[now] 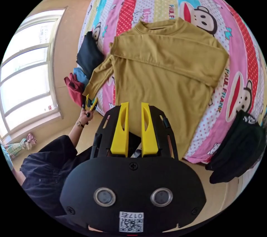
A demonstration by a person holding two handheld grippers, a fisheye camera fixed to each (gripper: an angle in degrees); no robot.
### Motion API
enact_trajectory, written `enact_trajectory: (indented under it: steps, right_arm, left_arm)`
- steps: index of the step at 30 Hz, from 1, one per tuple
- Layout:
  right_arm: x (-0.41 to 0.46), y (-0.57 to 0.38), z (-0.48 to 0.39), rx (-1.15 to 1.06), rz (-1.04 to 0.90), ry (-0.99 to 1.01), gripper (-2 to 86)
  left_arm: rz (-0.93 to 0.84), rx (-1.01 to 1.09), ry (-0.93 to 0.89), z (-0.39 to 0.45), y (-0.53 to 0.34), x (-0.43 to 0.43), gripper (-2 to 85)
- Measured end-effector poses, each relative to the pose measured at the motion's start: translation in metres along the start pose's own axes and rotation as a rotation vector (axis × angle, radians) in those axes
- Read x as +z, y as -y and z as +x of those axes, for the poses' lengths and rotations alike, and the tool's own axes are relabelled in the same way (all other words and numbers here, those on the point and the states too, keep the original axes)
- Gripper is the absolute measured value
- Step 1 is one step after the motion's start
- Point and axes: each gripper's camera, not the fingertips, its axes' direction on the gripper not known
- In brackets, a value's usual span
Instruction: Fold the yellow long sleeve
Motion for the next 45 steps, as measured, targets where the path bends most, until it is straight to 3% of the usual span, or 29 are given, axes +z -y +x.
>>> enact_trajectory:
  steps: [3, 7, 9, 11, 13, 20, 27, 31, 35, 37, 40, 45]
  right_arm:
    - [0.004, -0.030, 0.023, 0.118, -0.002, 0.025, 6.9]
    - [0.006, -0.053, 0.035, 0.210, 0.046, 0.116, 5.8]
    - [0.009, -0.056, 0.034, 0.214, 0.045, 0.127, 5.0]
    - [0.014, -0.056, 0.033, 0.216, 0.034, 0.109, 4.1]
    - [0.020, -0.054, 0.035, 0.218, 0.026, 0.115, 3.5]
    - [0.043, -0.050, 0.036, 0.230, 0.070, 0.292, 2.9]
    - [0.047, -0.064, 0.059, 0.273, 0.115, 0.366, 3.0]
    - [0.047, -0.091, 0.085, 0.355, 0.179, 0.422, 3.1]
    - [0.056, -0.125, 0.108, 0.440, 0.220, 0.445, 3.3]
    - [0.065, -0.140, 0.118, 0.477, 0.221, 0.434, 3.4]
    - [0.088, -0.159, 0.136, 0.549, 0.190, 0.436, 3.8]
    - [0.107, -0.171, 0.154, 0.593, 0.205, 0.427, 5.7]
  left_arm:
    - [0.063, -0.042, -0.023, -0.008, 0.004, 0.008, 13.4]
    - [0.126, -0.136, -0.030, -0.027, 0.005, 0.012, 3.8]
    - [0.152, -0.144, -0.071, -0.026, -0.001, 0.006, 3.1]
    - [0.079, -0.077, -0.053, -0.011, -0.002, 0.002, 2.7]
    - [-0.016, 0.069, -0.014, 0.027, -0.008, -0.012, 2.4]
    - [-0.092, 0.682, 0.098, 0.194, -0.066, -0.044, 2.5]
    - [-0.314, 1.315, 0.081, 0.292, -0.212, 0.095, 2.7]
    - [-0.614, 1.492, 0.024, 0.256, -0.331, 0.227, 3.1]
    - [-0.799, 1.605, 0.108, 0.163, -0.426, 0.325, 4.7]
    - [-1.035, 1.659, 0.312, 0.074, -0.471, 0.387, 8.2]
    - [-1.271, 1.509, 0.621, -0.026, -0.473, 0.423, 10.6]
    - [-1.173, 1.392, 0.665, -0.042, -0.394, 0.340, 10.9]
